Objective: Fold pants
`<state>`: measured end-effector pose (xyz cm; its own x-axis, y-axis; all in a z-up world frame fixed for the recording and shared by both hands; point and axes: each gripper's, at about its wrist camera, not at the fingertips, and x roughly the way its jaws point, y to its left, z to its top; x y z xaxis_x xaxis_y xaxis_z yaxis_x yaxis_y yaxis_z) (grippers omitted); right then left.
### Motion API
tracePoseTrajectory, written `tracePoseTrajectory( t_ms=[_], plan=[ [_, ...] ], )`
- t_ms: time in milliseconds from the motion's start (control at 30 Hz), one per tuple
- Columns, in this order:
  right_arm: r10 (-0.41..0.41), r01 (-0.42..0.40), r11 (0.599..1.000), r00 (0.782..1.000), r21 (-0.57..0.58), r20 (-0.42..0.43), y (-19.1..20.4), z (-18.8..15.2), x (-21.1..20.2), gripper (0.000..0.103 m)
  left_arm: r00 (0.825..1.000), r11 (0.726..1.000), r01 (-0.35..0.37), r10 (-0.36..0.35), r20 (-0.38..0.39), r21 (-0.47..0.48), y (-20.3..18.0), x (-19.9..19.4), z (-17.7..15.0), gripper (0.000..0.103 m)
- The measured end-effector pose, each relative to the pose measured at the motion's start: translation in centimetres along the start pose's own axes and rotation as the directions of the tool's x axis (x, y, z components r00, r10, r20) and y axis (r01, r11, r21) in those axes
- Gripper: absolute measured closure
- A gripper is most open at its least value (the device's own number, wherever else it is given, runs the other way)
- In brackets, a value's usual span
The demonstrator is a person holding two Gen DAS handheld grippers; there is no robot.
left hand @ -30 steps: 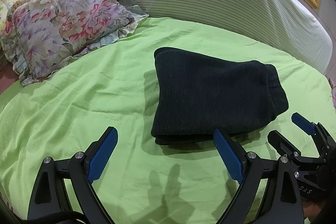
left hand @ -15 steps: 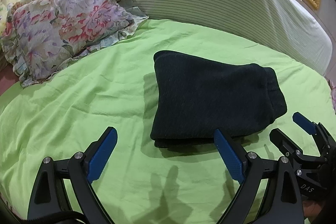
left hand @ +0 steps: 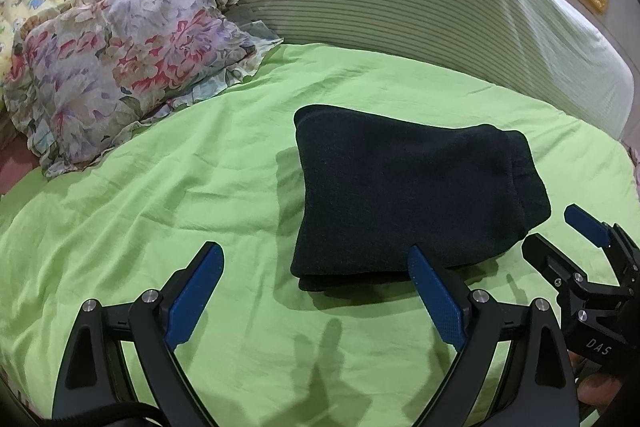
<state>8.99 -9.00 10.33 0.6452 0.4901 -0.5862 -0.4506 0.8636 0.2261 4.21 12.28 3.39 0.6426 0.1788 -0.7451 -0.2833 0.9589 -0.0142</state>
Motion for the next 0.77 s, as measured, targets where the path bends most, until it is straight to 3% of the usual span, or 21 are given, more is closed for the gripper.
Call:
tracePoseTrajectory(
  t_ms=[767],
  plan=[
    [0.014, -0.014, 1.0, 1.0, 0.005, 0.009, -0.45, 0.96, 0.4, 0.01, 0.999, 1.0, 0.024, -0.024, -0.032, -0.006, -0.06, 0.34, 1.02, 0.011]
  ],
)
